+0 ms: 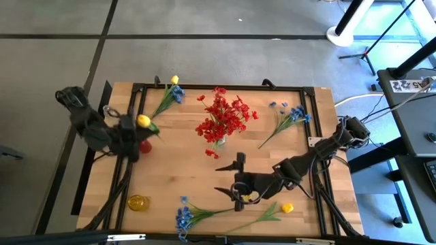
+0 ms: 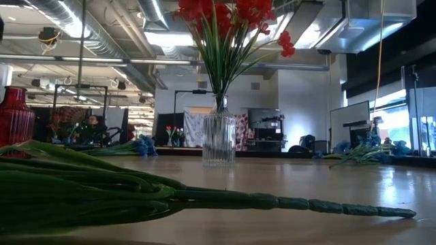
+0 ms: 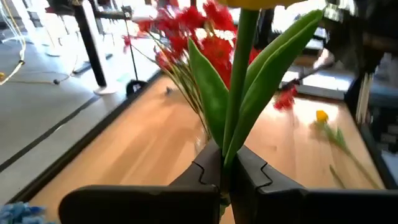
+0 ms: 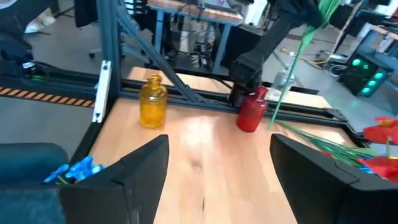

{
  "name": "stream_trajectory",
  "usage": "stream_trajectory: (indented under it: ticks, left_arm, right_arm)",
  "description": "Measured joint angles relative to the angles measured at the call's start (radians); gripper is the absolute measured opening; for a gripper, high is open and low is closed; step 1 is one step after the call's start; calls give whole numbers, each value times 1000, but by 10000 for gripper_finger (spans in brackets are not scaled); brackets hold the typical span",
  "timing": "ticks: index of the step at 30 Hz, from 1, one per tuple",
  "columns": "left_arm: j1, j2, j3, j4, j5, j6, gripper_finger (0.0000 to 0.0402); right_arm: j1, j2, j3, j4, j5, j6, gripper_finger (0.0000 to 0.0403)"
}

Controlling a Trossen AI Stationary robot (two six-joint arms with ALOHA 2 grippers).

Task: Sort flowers into vase by color
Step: Put the top right yellow flower into the red vase

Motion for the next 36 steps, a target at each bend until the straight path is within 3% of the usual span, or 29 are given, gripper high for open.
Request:
stream_trajectory:
  ticks: [6, 13, 20, 29, 36]
  left_arm:
    - [0, -165, 101, -202, 96, -33, 5]
    - [0, -244, 207, -393, 291, -69, 5]
    - [1, -274, 220, -544, 301, -91, 5]
    - [2, -275, 400, -606, 315, -56, 5]
    - [2, -274, 334, -621, 329, -76, 5]
  right_arm:
    - [-3, 0, 0, -28, 3, 36, 280]
    - [-3, 0, -1, -63, 37, 90, 280]
    - [-3, 0, -1, -64, 81, 137, 280]
    - [-3, 0, -1, -29, 160, 140, 280]
    - [-3, 0, -1, -29, 177, 164, 280]
